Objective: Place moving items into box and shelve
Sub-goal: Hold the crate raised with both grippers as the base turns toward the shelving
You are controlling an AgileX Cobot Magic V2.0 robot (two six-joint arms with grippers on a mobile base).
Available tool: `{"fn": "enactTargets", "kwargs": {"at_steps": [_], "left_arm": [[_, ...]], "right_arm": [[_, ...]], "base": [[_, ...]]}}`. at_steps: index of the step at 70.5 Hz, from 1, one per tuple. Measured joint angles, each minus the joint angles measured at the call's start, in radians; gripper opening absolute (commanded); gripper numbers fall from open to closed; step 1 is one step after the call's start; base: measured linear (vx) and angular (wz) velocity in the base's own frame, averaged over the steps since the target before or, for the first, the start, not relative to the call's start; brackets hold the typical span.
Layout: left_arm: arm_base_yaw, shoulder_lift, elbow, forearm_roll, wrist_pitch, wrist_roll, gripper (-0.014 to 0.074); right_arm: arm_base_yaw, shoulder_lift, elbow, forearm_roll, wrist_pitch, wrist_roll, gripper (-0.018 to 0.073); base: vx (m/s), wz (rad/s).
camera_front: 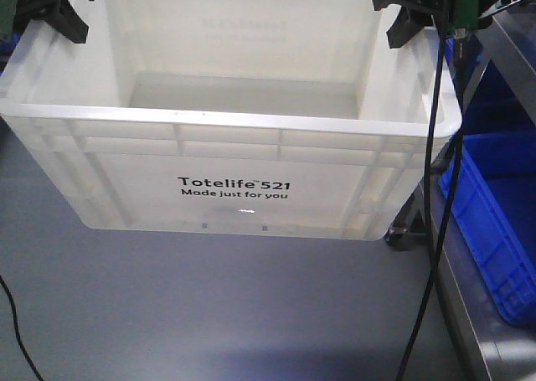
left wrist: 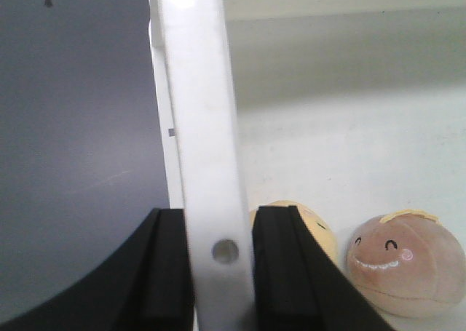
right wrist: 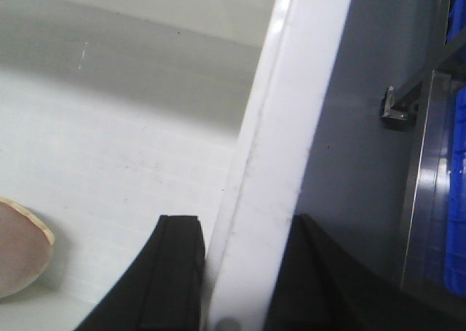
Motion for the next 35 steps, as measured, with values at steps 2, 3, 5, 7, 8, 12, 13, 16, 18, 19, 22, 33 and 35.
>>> {"fn": "enactTargets", "kwargs": {"at_steps": [2, 3, 5, 7, 8, 12, 13, 16, 18, 19, 22, 33, 35], "left_arm": [[0.000, 0.000, 0.000, 0.000, 0.000, 0.000, -0.0017], [0.000, 0.000, 0.000, 0.000, 0.000, 0.000, -0.0017], [0.000, 0.000, 0.000, 0.000, 0.000, 0.000, -0.0017], [0.000, 0.000, 0.000, 0.000, 0.000, 0.000, -0.0017], [0.000, 0.000, 0.000, 0.000, 0.000, 0.000, -0.0017], [0.000, 0.000, 0.000, -0.001, 0.000, 0.000, -0.0017], [0.000, 0.000, 0.000, -0.001, 0.000, 0.000, -0.0017], [0.000, 0.000, 0.000, -0.001, 0.000, 0.000, -0.0017], [0.000, 0.000, 0.000, -0.001, 0.000, 0.000, -0.0017], [0.000, 0.000, 0.000, -0.001, 0.000, 0.000, -0.0017], [0.000, 0.000, 0.000, -0.002, 0.000, 0.000, -0.0017], [0.000, 0.000, 0.000, -0.001, 0.000, 0.000, -0.0017], [0.000, 0.000, 0.000, -0.001, 0.000, 0.000, -0.0017]], "right_arm": [[0.000, 0.000, 0.000, 0.000, 0.000, 0.000, -0.0012], [0.000, 0.000, 0.000, 0.000, 0.000, 0.000, -0.0012], [0.000, 0.000, 0.000, 0.000, 0.000, 0.000, -0.0012], [0.000, 0.000, 0.000, 0.000, 0.000, 0.000, -0.0012], [0.000, 0.000, 0.000, 0.000, 0.000, 0.000, -0.0012], [0.000, 0.000, 0.000, 0.000, 0.000, 0.000, -0.0012], [0.000, 0.000, 0.000, 0.000, 0.000, 0.000, -0.0012], [0.000, 0.000, 0.000, 0.000, 0.000, 0.000, -0.0012], [0.000, 0.000, 0.000, -0.001, 0.000, 0.000, -0.0012], [0.000, 0.000, 0.000, -0.001, 0.000, 0.000, -0.0012], [0.000, 0.000, 0.000, -0.001, 0.000, 0.000, -0.0012], [0.000, 0.000, 0.000, -0.001, 0.000, 0.000, -0.0012], [0.000, 0.000, 0.000, -0.001, 0.000, 0.000, -0.0012]], "base": [[0.47, -0.12], [0.48, -0.12], [0.48, -0.11], [0.48, -0.11], [0.49, -0.10], [0.49, -0.08], [0.50, -0.07], [0.50, -0.05], [0.51, -0.04], [0.51, -0.03], [0.51, -0.01], [0.52, 0.01], [0.52, 0.02]]}}
